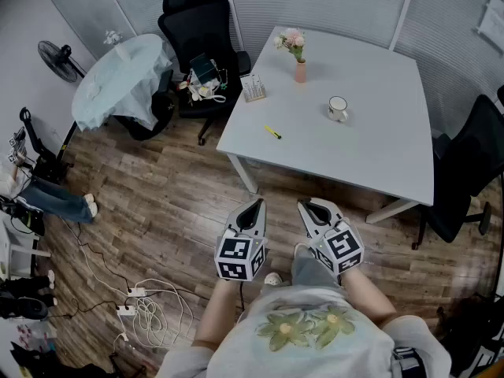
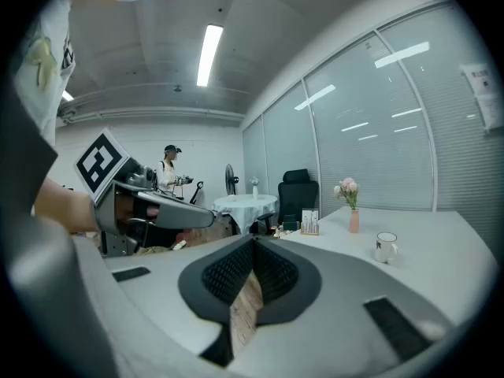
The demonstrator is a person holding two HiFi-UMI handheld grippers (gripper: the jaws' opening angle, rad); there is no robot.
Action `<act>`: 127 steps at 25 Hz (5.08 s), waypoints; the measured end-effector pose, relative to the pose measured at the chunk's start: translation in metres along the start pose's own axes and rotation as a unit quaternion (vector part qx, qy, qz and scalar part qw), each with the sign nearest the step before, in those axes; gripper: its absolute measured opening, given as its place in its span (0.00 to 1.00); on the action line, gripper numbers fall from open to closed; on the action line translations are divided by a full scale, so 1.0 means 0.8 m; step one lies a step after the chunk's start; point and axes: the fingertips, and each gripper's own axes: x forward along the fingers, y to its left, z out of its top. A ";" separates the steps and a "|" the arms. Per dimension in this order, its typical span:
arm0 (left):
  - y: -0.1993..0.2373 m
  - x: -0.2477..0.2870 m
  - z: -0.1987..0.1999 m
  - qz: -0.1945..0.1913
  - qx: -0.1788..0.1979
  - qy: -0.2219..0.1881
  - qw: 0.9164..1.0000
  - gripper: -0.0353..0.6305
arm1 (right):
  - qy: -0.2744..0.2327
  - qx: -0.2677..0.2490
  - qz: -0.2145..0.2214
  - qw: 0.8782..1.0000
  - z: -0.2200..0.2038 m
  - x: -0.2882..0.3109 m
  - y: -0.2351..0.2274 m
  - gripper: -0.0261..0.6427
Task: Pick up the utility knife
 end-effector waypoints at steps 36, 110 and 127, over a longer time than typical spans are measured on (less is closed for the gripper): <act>0.086 0.209 0.047 0.030 -0.025 0.018 0.999 0.06 | 0.022 -0.032 0.036 0.999 0.009 0.160 -0.166 0.05; 0.337 0.467 0.091 -0.131 -0.007 0.104 0.986 0.06 | 0.271 -0.044 -0.016 0.961 -0.165 0.472 -0.268 0.20; 0.339 0.468 0.080 -0.133 -0.005 0.119 0.984 0.06 | 0.312 -0.034 -0.030 0.949 -0.211 0.470 -0.275 0.20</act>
